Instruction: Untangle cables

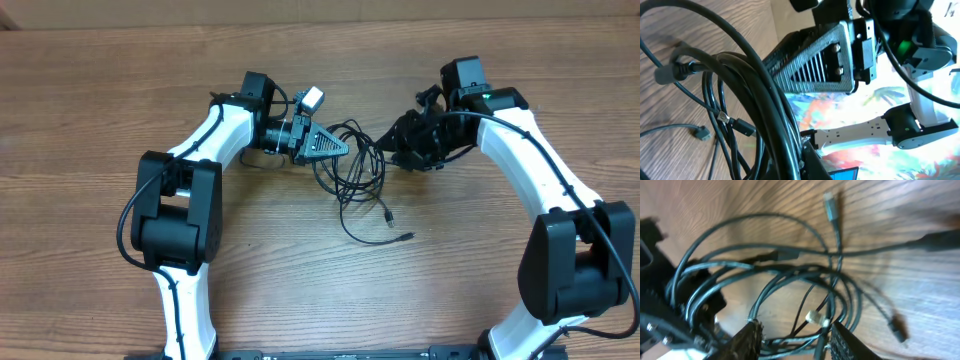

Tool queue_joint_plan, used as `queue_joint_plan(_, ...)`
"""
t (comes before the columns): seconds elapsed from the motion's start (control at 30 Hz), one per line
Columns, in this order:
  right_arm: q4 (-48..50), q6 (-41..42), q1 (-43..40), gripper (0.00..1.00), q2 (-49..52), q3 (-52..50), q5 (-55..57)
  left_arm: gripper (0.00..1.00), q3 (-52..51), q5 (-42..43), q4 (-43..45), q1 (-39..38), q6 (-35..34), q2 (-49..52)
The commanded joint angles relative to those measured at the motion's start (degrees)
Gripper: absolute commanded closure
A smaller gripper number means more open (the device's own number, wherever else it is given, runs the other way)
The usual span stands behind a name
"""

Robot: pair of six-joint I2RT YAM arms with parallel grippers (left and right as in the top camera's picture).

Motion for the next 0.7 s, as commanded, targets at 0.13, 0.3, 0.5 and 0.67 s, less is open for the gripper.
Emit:
queue_joint_plan(0.13,6.60,-0.52,2.89,0.59,-0.76,-4.13,-8.15,0.96,1.18,3.26,0.22,0.26,0.46,-0.24)
queue_joint_plan(0.3,15.82,3.91,4.48,0.61,-0.72,-9.53,-8.35,0.96,1.18,3.26,0.22,0.26,-0.66,-0.24)
queue_joint_plan(0.5,21.22,4.24,4.87,0.96,-0.68,-11.13,-13.33,0.96,1.18,3.13,0.98,0.28,-0.13,-0.24)
queue_joint_plan(0.67,22.88,3.56,0.50,0.96,-1.16,-8.48,-29.03,0.96,1.18,-2.54,1.68,0.63,0.04,-0.24)
